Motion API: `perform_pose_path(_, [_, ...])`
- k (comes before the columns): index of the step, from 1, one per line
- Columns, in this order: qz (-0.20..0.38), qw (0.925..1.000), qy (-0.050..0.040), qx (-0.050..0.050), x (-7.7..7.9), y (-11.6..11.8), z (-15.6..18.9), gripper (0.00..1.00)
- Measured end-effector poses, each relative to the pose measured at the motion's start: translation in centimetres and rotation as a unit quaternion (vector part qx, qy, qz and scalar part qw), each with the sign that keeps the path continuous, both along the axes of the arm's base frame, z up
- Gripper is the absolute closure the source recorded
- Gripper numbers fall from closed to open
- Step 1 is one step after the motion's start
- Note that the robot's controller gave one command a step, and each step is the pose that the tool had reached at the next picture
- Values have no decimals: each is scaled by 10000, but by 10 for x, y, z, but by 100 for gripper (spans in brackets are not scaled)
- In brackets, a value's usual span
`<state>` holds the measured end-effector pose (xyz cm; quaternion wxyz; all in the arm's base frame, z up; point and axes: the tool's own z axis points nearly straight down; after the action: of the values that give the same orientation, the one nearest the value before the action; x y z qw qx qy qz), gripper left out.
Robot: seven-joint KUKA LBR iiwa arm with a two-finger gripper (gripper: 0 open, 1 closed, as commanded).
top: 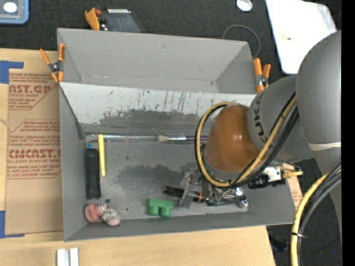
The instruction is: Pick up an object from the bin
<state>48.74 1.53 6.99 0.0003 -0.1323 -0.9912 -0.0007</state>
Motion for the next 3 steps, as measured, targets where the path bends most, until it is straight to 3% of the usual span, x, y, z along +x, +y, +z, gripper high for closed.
perform_pose_path(1, [-2,10000,0,0,0,0,0,100])
perform_pose_path(2, [0,10000,56,0,-3,0,14,100])
perform_pose_path(3, [2,10000,27,2,-2,0,48,100])
